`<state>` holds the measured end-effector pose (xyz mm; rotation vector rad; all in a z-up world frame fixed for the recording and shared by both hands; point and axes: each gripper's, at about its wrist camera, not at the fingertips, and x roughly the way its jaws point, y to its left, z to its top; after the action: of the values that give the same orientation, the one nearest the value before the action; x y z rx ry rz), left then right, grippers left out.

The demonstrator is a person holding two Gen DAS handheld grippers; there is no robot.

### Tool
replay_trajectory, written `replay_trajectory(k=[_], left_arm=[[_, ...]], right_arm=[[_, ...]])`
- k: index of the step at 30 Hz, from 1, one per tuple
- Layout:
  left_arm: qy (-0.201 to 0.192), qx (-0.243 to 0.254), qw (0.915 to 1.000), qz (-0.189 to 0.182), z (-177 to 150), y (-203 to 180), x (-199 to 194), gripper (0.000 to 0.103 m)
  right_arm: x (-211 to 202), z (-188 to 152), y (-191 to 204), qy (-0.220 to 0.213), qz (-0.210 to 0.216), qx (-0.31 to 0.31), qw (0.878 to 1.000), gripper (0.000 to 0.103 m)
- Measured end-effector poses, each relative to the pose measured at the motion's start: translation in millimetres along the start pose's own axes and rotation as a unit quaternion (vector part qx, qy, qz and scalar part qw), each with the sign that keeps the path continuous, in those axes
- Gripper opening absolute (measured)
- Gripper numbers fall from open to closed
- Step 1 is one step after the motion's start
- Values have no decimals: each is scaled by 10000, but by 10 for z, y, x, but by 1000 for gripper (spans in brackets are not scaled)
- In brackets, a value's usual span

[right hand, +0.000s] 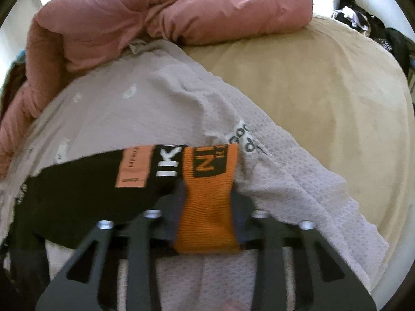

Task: Fold small clothes
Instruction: 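Lift the sleeve with the right tool, lay it across the shirt body, open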

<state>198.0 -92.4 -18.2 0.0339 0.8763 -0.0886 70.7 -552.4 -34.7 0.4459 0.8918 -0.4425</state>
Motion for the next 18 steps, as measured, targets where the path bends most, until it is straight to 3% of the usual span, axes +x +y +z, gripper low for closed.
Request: replay_trajectory(k=[9, 18], left_arm=[[-64, -217, 9997, -81, -39, 162, -51, 95], [-260, -404, 9988, 23, -19, 419, -166, 95]], right_arm=[[-457, 43, 347, -483, 364, -470, 9971, 4], [-856, 64, 1150, -754, 1049, -1108, 9854, 4]])
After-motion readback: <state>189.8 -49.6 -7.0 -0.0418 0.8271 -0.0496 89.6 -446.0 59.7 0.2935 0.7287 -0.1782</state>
